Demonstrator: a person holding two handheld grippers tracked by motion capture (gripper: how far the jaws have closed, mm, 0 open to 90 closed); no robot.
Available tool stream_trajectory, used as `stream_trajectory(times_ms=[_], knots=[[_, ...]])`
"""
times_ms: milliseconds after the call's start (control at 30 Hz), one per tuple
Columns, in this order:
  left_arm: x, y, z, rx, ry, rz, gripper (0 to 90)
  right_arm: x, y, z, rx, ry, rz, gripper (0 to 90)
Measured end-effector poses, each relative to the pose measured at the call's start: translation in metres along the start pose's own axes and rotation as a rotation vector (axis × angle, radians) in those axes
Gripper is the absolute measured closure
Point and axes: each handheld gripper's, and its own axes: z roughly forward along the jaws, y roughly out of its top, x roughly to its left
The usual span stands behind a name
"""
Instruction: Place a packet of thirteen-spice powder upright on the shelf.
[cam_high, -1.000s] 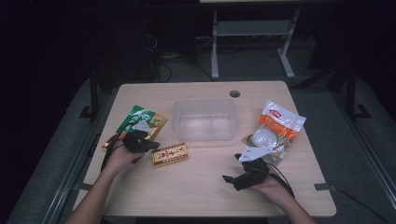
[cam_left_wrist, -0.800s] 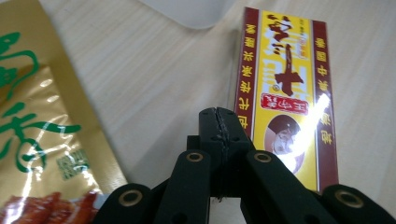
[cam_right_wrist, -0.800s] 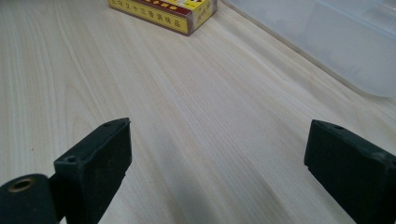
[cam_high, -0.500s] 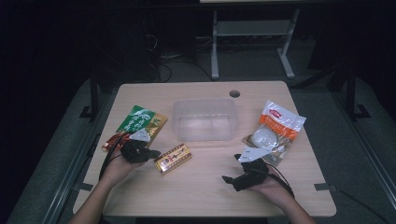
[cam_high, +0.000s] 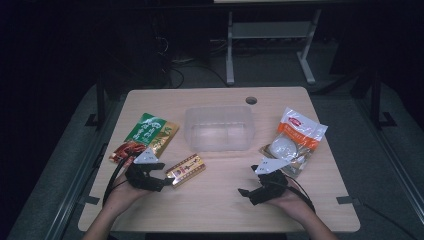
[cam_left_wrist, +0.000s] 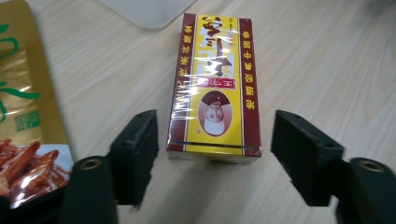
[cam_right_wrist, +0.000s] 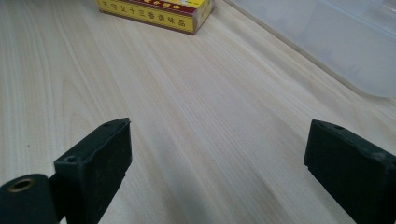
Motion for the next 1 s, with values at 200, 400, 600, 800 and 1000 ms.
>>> stream_trajectory(times_ms=[200, 400, 600, 800, 1000], knots=[[-0.004, -0.002, 0.014, 0.026, 0.000, 0.019, 21.4, 0.000, 0.000, 0.001, 0.003, 0.000, -0.003, 7.3], [-0.003, -0.003, 0.022, 0.039, 0.011, 0.029, 21.3, 0.000, 0.000, 0.002, 0.004, 0.002, -0.010, 7.3], [-0.003, -0.004, 0.029, 0.067, 0.004, 0.037, 22.7, 0.001, 0.000, 0.003, 0.008, 0.000, -0.011, 7.3], [-0.002, -0.004, 0.034, 0.067, 0.001, 0.033, 26.2, 0.001, 0.000, 0.002, -0.003, 0.001, -0.012, 7.3], [-0.002, -0.005, 0.035, 0.072, 0.001, 0.035, 29.2, 0.001, 0.000, 0.002, -0.001, 0.001, -0.011, 7.3]])
